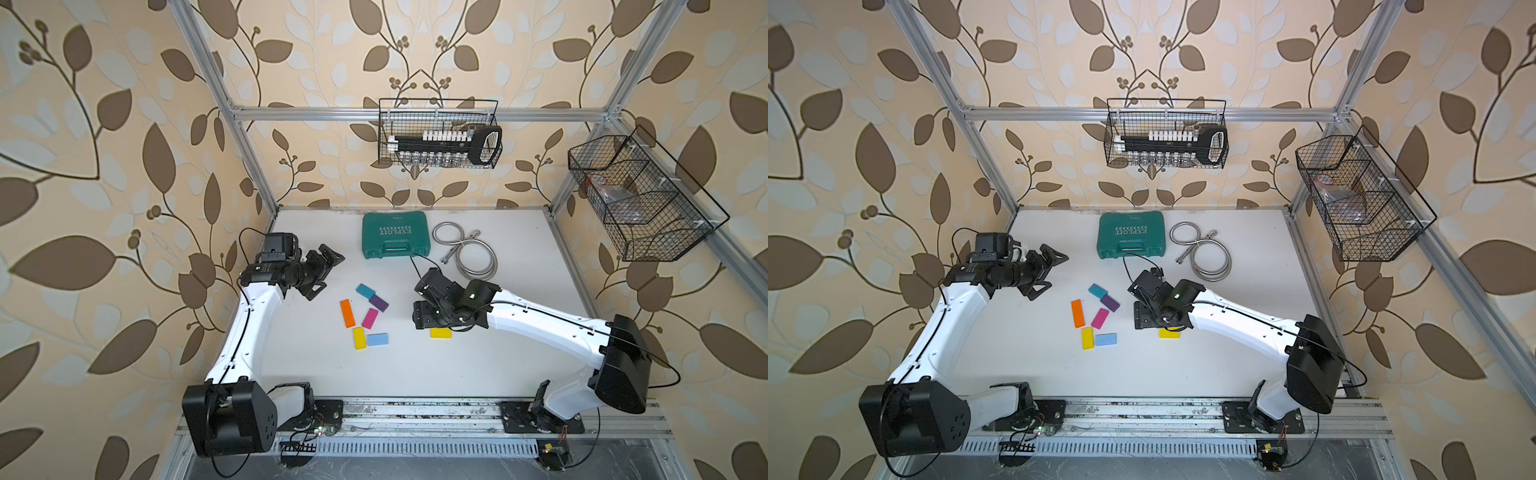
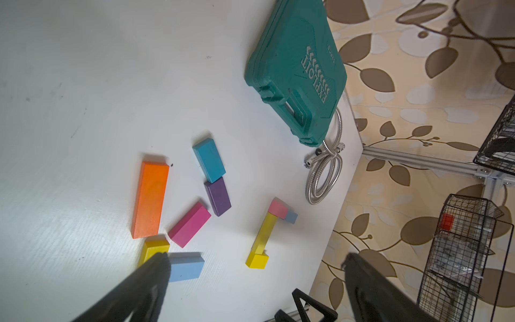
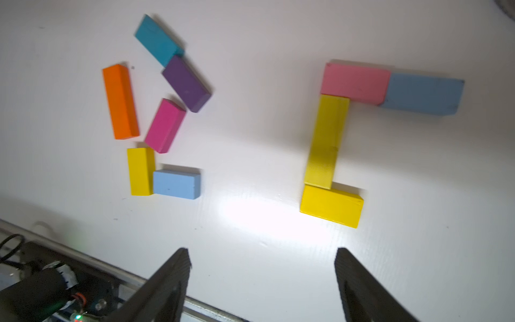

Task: Assemble the letter c with building blocks
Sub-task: Assemble the building block at the center of the board, then pick up the building block from the center of the board.

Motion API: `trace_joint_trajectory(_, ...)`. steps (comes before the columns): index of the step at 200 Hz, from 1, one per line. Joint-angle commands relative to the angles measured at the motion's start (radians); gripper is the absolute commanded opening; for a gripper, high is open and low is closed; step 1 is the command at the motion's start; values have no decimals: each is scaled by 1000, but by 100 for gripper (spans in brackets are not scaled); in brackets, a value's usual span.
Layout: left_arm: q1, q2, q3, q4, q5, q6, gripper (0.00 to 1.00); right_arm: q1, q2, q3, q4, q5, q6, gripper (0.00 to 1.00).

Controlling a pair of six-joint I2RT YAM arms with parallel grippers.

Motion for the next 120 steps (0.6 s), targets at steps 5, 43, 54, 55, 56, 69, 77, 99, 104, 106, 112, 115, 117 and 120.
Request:
trace_joint_trajectory(5, 37, 27, 40, -17, -58, 38, 99, 71, 154, 144, -71, 9, -15, 80)
trace_joint_trajectory(43, 95, 43, 36, -10, -94, 27, 99, 137, 381, 314, -89, 18, 135, 78)
trace_joint_trajectory(54, 109, 43, 31, -5, -98, 21, 99, 145, 433, 341, -80, 10, 174, 78)
trace_joint_trajectory(55, 110, 43, 31, -5, -98, 21, 99, 145, 433, 341, -80, 10, 174, 78)
trace_joint_trajectory(56, 111, 43, 31, -5, -97, 19, 99, 146, 437, 344, -78, 8, 177, 78)
trace_joint_trajectory(69, 122, 45, 31, -5, -97, 14, 99, 151, 480, 372, -75, 3, 201, 77)
trace_joint_trajectory(77, 124, 46, 30, -1, -92, 8, 99, 152, 501, 387, -74, 1, 207, 77)
trace_joint_trajectory(99, 124, 47, 23, 16, -78, -8, 99, 157, 552, 436, -86, -10, 210, 77)
trace_joint_trajectory(104, 124, 47, 20, 19, -78, -12, 99, 158, 564, 448, -96, -9, 212, 77)
trace_joint_trajectory(106, 124, 47, 20, 20, -77, -12, 99, 159, 567, 453, -98, -9, 212, 77)
trace_joint_trajectory(112, 124, 47, 20, 23, -75, -13, 99, 160, 579, 463, -103, -8, 212, 77)
trace_joint_trajectory(115, 124, 47, 19, 24, -74, -14, 99, 162, 584, 467, -105, -7, 215, 77)
trace_joint_trajectory(117, 124, 48, 18, 24, -73, -15, 99, 162, 587, 470, -108, -5, 216, 77)
trace_joint_trajectory(120, 124, 48, 17, 25, -73, -15, 99, 162, 592, 474, -111, -4, 218, 77)
